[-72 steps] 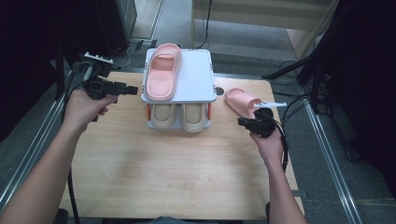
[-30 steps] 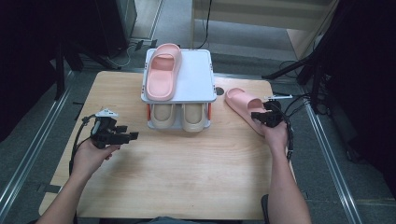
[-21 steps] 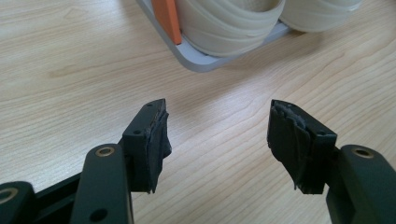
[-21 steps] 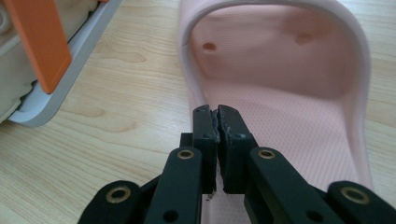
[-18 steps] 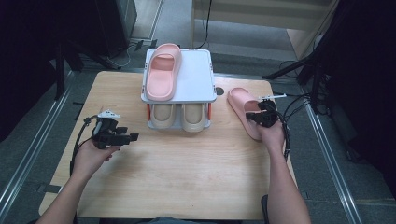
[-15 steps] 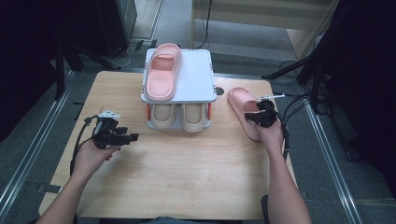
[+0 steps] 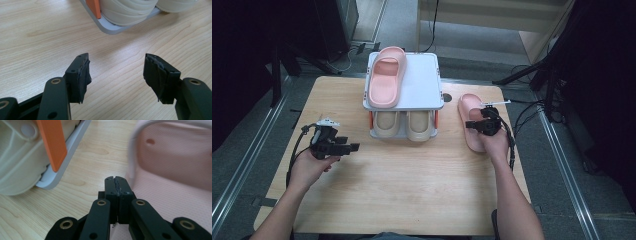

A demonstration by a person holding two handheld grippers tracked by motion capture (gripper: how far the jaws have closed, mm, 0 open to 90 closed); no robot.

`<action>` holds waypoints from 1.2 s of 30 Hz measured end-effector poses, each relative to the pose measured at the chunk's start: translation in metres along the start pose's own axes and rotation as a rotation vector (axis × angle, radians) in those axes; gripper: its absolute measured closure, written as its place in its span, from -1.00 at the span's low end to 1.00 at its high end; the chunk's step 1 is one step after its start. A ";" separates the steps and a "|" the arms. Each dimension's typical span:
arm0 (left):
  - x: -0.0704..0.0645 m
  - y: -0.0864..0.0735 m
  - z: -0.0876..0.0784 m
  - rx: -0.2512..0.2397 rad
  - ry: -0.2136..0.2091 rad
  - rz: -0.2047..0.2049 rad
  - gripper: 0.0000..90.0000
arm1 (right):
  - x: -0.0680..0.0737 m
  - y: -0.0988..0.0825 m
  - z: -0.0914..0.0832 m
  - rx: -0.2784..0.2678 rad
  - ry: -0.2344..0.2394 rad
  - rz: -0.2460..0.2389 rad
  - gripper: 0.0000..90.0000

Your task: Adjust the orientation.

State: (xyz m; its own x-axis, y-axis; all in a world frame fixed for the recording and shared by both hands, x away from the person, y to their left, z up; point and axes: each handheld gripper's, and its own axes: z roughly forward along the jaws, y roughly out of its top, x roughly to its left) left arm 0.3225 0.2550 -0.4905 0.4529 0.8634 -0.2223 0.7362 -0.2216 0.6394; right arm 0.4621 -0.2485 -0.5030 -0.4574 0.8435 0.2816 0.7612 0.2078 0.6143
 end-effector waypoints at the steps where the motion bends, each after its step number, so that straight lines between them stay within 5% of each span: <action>1: 0.000 0.000 0.000 0.000 0.000 0.002 -0.16 | 0.003 0.001 0.002 0.012 -0.009 -0.012 1.00; 8: 0.002 0.000 -0.002 -0.004 0.003 -0.001 -0.16 | 0.010 0.009 -0.014 -0.038 -0.066 -0.059 0.96; 21: 0.003 -0.001 -0.003 -0.005 0.004 -0.005 -0.16 | -0.030 0.000 -0.051 -0.145 -0.123 0.035 0.47; 25: 0.003 -0.002 -0.002 0.001 0.003 -0.004 -0.16 | -0.040 -0.002 -0.048 -0.144 -0.153 0.061 0.33; 36: 0.005 -0.010 -0.006 -0.001 0.018 -0.016 -0.16 | -0.056 0.001 -0.013 -0.101 -0.213 0.093 0.37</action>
State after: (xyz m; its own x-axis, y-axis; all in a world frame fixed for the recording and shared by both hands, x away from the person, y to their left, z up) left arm 0.3142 0.2642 -0.4934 0.4321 0.8747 -0.2195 0.7426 -0.2071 0.6369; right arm 0.4822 -0.3017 -0.5081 -0.2722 0.9441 0.1857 0.7409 0.0825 0.6665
